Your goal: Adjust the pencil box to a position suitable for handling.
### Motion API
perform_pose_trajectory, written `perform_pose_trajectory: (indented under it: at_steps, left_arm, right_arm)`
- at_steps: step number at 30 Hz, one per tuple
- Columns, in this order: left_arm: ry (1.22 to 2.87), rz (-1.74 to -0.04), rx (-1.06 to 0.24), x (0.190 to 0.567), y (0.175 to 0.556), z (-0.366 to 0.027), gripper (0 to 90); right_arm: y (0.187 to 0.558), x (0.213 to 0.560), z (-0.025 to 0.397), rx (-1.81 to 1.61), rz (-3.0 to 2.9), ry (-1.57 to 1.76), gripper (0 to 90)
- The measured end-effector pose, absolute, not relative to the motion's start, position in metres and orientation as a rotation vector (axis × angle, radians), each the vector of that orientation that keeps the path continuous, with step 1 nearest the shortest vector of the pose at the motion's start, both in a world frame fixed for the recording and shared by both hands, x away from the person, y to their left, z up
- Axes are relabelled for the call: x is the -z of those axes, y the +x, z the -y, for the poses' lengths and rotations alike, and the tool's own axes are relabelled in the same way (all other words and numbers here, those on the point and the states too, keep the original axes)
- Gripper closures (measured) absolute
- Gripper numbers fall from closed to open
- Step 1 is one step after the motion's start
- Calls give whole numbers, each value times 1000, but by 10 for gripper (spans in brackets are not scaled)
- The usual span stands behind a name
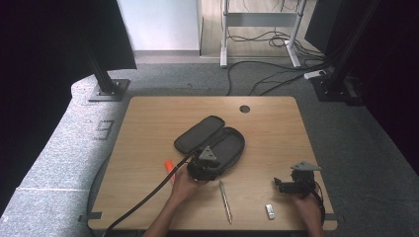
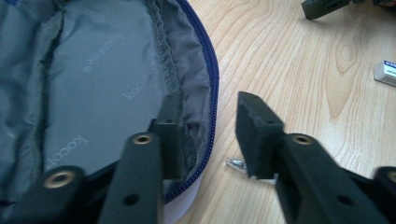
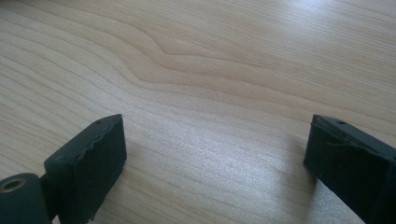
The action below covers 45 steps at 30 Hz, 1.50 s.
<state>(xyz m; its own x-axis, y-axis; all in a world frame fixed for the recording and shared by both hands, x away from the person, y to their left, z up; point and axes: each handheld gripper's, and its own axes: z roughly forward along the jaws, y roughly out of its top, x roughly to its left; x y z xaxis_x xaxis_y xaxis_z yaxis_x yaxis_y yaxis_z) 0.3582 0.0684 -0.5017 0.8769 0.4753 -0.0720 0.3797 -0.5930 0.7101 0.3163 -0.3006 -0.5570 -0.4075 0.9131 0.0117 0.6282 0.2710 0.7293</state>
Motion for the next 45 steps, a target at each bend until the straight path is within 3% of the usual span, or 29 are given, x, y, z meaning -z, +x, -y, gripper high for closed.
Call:
perform_pose_trajectory:
  at_steps: [10, 16, 32, 45]
  left_arm:
    - [2235, -643, -178, 488, 349, -89, 325]
    - [2228, -648, -179, 480, 343, -100, 250]
    - [2157, -768, -271, 470, 322, -150, 147]
    - [2096, -879, -307, 475, 306, -194, 123]
  right_arm:
    - [316, 557, 301, -934, -2135, 1393, 48]
    - [316, 557, 301, -934, -2135, 1392, 49]
    - [316, 557, 301, -934, -2134, 1393, 48]
    - [316, 557, 301, -934, -2134, 1393, 48]
